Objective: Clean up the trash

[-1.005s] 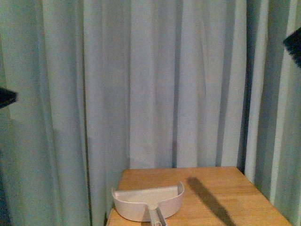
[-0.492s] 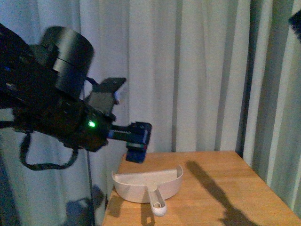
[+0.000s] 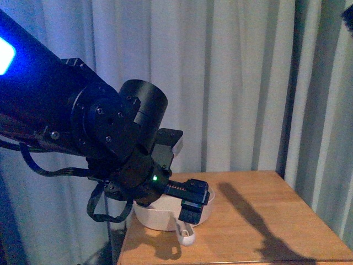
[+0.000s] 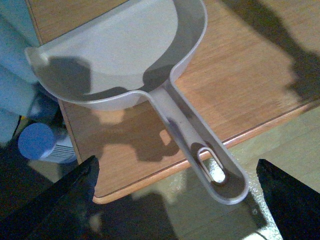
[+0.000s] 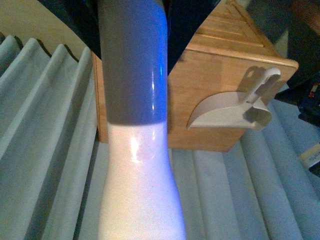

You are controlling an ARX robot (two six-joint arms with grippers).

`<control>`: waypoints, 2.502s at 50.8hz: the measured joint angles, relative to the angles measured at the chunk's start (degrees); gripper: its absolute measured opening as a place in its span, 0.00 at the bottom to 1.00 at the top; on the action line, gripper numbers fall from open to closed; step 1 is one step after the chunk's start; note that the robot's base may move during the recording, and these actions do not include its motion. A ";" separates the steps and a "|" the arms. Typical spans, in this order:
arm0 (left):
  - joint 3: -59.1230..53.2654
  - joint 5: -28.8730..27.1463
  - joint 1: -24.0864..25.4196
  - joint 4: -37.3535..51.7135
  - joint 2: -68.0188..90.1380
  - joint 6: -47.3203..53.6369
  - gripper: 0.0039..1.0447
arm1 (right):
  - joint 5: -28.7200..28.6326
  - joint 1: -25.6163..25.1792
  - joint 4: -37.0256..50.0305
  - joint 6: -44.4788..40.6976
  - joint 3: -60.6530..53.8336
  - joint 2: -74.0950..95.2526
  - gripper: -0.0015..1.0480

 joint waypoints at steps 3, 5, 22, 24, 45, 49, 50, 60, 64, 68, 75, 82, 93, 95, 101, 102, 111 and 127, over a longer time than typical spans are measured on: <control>1.99 -1.03 -0.20 -1.01 1.68 -0.17 0.93 | 0.02 0.00 0.00 0.00 0.00 0.00 0.18; 3.67 -1.68 -0.35 -1.55 2.84 -0.63 0.93 | 0.00 0.00 0.00 0.00 0.00 0.00 0.18; 16.55 -5.16 -2.27 -7.93 10.21 -4.37 0.93 | 0.02 0.00 0.00 0.00 0.00 0.00 0.18; 17.86 -5.57 -2.54 -8.90 11.23 -4.87 0.93 | 0.00 0.00 0.00 0.00 0.00 0.00 0.18; 21.90 -8.50 -2.73 -13.99 17.46 -7.93 0.93 | 0.00 0.00 0.00 0.00 0.00 0.00 0.18; 21.92 -8.39 -2.60 -14.23 17.81 -8.41 0.93 | 0.00 0.00 0.00 0.00 0.00 0.00 0.18; 21.97 -8.33 -2.58 -14.23 17.97 -8.57 0.93 | 0.02 0.00 0.00 0.00 0.00 0.00 0.18; 22.10 -7.56 -2.40 -14.16 18.56 -9.42 0.93 | 0.00 0.00 0.00 0.00 0.00 0.00 0.18; 22.25 -7.17 -2.43 -14.14 18.93 -9.68 0.93 | 0.00 0.00 0.00 0.00 0.00 0.00 0.18; 22.47 -6.75 -2.45 -13.68 19.32 -9.77 0.93 | 0.00 0.00 0.00 0.00 0.00 0.00 0.18; 23.32 -6.82 -2.84 -13.62 20.26 -9.73 0.93 | 0.00 0.00 0.00 0.00 0.00 0.00 0.18; 24.20 -6.97 -3.26 -13.62 21.18 -9.70 0.93 | 0.02 0.00 0.00 0.00 0.00 0.00 0.18; 26.08 -7.56 -3.43 -14.16 23.32 -9.68 0.93 | 0.00 0.00 0.00 0.00 0.00 0.00 0.18; 26.23 -7.63 -3.41 -14.21 23.67 -9.68 0.93 | 0.00 0.00 0.00 0.00 0.00 0.00 0.18; 26.49 -7.76 -3.32 -14.21 24.35 -9.68 0.93 | 0.00 0.00 0.00 0.00 0.00 0.00 0.18; 26.49 -7.82 -3.28 -14.21 24.55 -9.68 0.93 | 0.00 0.00 0.00 0.00 0.00 0.00 0.18; 26.49 -7.96 -2.93 -14.19 25.42 -9.68 0.93 | 0.00 0.00 0.00 0.00 0.00 0.00 0.18; 26.82 -8.22 -2.67 -14.19 25.92 -8.74 0.48 | 0.00 0.00 0.00 0.00 0.00 0.00 0.18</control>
